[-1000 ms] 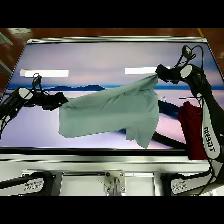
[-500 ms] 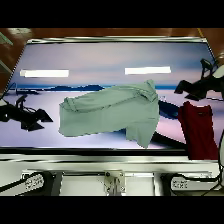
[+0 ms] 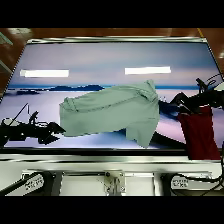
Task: Fold the shirts.
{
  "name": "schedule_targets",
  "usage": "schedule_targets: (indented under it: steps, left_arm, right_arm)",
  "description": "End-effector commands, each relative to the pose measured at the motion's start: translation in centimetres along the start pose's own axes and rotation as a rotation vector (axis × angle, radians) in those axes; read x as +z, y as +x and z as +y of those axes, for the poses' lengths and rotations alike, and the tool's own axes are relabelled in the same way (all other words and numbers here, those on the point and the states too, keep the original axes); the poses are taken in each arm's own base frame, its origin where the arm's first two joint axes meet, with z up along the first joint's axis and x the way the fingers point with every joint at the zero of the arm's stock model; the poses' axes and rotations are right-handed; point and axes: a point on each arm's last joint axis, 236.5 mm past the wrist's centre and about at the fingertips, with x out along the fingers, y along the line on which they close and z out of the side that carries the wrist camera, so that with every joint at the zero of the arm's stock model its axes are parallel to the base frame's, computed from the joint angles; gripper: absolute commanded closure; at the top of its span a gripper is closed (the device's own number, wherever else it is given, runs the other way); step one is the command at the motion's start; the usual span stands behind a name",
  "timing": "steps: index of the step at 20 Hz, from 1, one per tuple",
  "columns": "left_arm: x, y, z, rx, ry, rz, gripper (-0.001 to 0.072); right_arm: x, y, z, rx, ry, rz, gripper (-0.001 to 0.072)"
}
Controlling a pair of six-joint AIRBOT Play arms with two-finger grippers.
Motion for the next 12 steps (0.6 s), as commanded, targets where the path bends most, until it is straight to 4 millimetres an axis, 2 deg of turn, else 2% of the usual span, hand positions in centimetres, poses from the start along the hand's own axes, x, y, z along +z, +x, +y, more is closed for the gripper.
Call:
schedule_targets:
  steps: [1,2,3,4,5,6,7,12]
  left_arm:
    - [1.7,1.5,-0.8,-0.027,-0.032,-0.079,0.0058]
    - [1.8,1.8,-1.0,-0.037,-0.045,-0.080,0.0152]
    - [1.8,2.1,-1.1,-0.043,-0.055,-0.073,0.0298]
    - [1.8,2.2,-1.1,-0.046,-0.062,-0.069,0.0411]
    - [1.8,2.2,-1.1,-0.048,-0.057,-0.067,0.0482]
    - [1.7,2.1,-1.4,-0.053,-0.037,-0.061,0.0595]
    - [1.6,1.8,-1.8,-0.060,-0.002,-0.052,0.0671]
    - [3.0,-0.1,-4.1,-0.090,0.092,-0.083,0.0671]
  right_arm:
    - [1.3,0.8,0.6,-0.007,-0.005,-0.062,0.0022]
    - [1.4,0.9,0.6,-0.015,-0.011,-0.066,0.0021]
    - [1.4,1.2,0.4,-0.024,-0.016,-0.060,0.0020]
    - [1.2,1.5,0.0,-0.034,-0.016,-0.048,0.0020]
    - [0.6,2.0,-0.3,-0.039,-0.010,-0.020,0.0020]
    - [-0.1,2.7,-0.8,-0.040,-0.001,0.019,0.0020]
    - [-0.8,3.5,-1.1,-0.036,0.008,0.052,0.0020]
    - [-2.0,7.1,-0.6,0.063,0.062,0.133,0.0020]
